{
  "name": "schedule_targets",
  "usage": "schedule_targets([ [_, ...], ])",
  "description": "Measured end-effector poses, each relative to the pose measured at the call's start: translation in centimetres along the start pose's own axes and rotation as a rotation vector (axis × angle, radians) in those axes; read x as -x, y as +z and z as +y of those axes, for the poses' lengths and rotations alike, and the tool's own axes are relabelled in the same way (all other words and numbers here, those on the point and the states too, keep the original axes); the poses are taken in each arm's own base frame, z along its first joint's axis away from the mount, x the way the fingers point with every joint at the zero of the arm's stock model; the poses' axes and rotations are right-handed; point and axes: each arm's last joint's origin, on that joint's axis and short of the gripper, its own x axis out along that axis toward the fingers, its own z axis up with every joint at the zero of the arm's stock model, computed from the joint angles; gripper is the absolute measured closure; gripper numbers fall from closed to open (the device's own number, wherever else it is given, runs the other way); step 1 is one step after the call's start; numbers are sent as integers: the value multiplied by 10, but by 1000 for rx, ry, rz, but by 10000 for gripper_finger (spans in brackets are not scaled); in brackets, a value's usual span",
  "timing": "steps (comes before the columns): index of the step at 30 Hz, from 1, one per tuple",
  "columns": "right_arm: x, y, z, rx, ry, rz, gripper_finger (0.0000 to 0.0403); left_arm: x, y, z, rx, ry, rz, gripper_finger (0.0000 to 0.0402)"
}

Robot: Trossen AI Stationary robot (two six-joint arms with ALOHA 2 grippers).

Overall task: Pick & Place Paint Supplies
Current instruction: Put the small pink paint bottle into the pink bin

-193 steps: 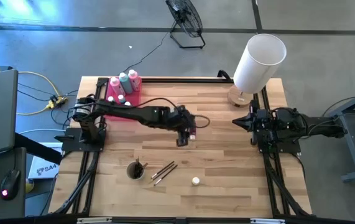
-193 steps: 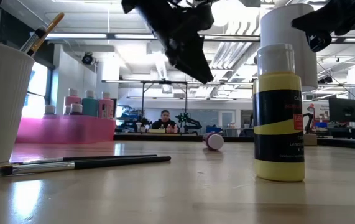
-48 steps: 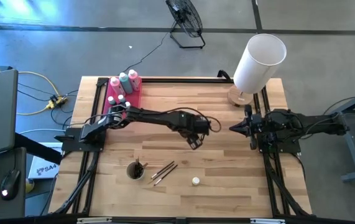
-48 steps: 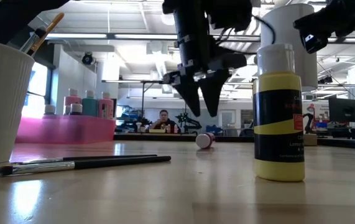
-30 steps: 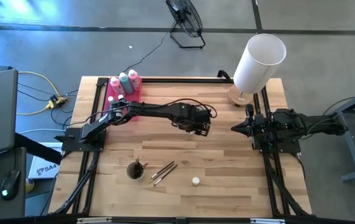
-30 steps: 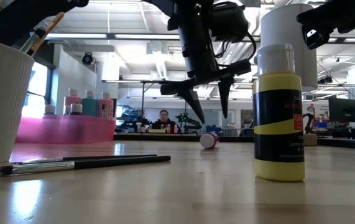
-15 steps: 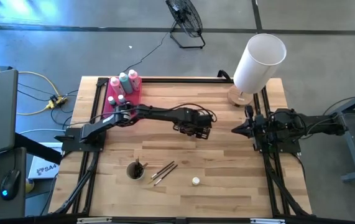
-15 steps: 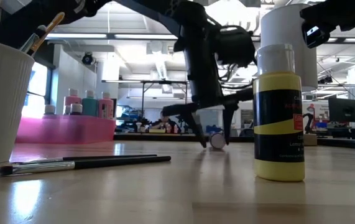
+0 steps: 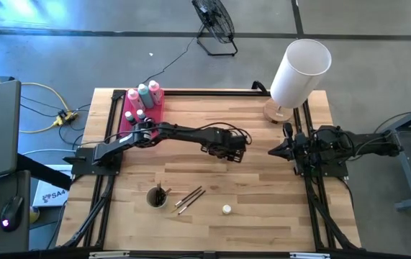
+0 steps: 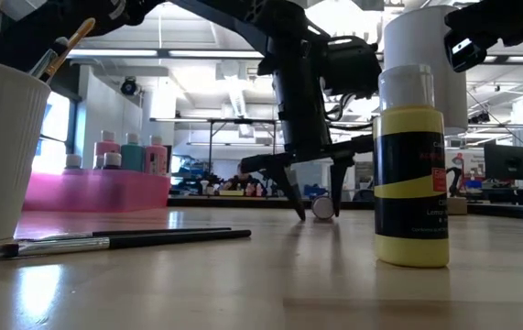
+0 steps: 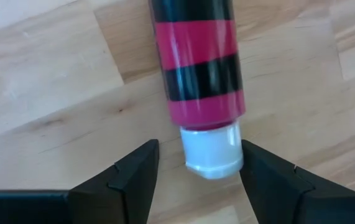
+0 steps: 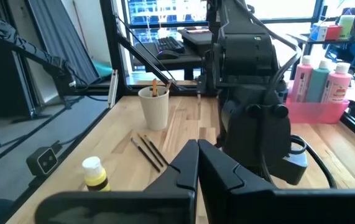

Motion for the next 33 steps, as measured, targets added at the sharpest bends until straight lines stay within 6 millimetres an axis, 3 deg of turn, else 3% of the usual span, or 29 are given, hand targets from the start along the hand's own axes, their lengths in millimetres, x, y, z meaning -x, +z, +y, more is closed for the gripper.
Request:
schedule_targets([
  [10,0,0,0,-1,-1,1,401,-3,6,-5,-8,-39,-103,188],
  [25,0,0,0,-1,-1,3,401,-3,4,-5,-9,-59,-17,190],
  [33,0,0,0,-1,-1,4,401,-2,3,-4,-14,-57,1,255],
])
